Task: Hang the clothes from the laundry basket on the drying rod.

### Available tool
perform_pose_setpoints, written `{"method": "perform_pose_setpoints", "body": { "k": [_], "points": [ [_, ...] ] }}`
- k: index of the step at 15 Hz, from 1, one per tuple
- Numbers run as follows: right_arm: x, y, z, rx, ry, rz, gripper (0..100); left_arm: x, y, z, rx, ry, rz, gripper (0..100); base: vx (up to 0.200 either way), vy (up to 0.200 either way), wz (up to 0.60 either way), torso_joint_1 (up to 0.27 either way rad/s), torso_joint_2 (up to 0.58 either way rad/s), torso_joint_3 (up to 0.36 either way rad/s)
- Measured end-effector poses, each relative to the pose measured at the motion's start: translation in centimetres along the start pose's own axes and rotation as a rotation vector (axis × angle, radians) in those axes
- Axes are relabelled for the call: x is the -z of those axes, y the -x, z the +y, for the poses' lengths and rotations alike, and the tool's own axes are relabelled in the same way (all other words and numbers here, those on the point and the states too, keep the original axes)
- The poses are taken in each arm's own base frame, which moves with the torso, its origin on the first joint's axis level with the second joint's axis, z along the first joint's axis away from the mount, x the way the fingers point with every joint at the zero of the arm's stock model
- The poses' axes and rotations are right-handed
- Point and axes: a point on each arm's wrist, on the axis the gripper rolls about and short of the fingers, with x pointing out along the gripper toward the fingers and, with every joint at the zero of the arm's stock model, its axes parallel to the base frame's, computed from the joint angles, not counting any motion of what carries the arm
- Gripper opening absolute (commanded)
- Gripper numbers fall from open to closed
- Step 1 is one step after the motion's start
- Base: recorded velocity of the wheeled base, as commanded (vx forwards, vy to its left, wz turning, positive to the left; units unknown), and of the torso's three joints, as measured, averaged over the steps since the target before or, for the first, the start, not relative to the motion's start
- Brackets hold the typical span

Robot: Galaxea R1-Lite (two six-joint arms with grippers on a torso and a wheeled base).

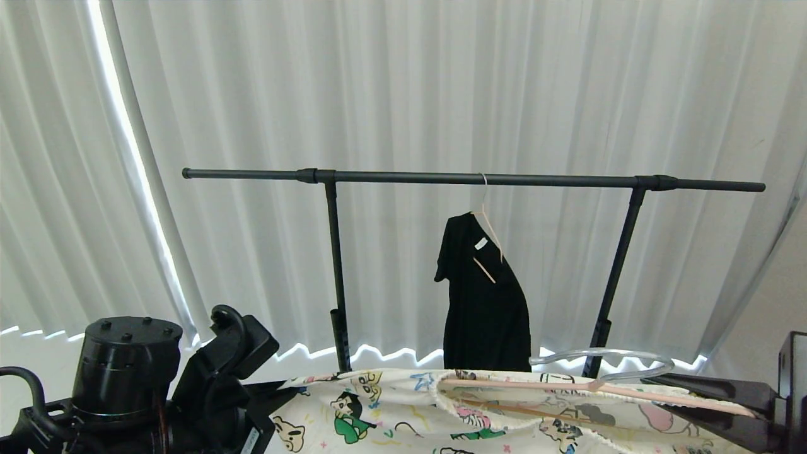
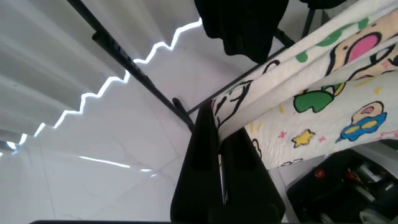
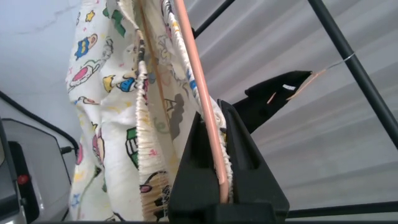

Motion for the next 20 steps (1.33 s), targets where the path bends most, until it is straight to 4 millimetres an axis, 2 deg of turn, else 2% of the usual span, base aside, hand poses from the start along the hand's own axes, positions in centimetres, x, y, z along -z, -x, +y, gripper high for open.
{"method": "perform_pose_setpoints", "body": {
  "k": [2,3,9,14,17,20],
  "points": [
    [-0.1,0.0,0.0,0.003,-0.014,-0.003,0,-0.2,0.3,-0.1,-0.003,-0.006,-0.016,0,0.0,0.0,0.0,0.0,0.0,0.0],
    [-0.1,0.0,-0.1,0.005,-0.029,-0.003,0,-0.3,0.6,-0.1,-0.006,-0.008,-0.027,100,0.0,0.0,0.0,0.0,0.0,0.0],
    [0.1,0.1,-0.1,0.056,-0.086,0.024,0,-0.7,1.8,-0.2,-0.014,-0.01,-0.085,100,0.0,0.0,0.0,0.0,0.0,0.0],
    [0.8,0.3,-0.2,0.086,-0.102,0.054,0,-1.4,2.6,-0.5,-0.009,0.092,-0.142,100,0.0,0.0,0.0,0.0,0.0,0.0],
    [2.3,0.1,-0.1,0.113,-0.223,0.116,0,-1.1,3.0,1.0,-0.094,0.155,-0.139,100,0.0,0.0,0.0,0.0,0.0,0.0],
    [3.6,-0.6,0.1,0.142,-0.407,0.204,0,-0.1,3.8,3.6,-0.296,0.243,-0.103,100,0.0,0.0,0.0,0.0,0.0,0.0]
  ]
}}
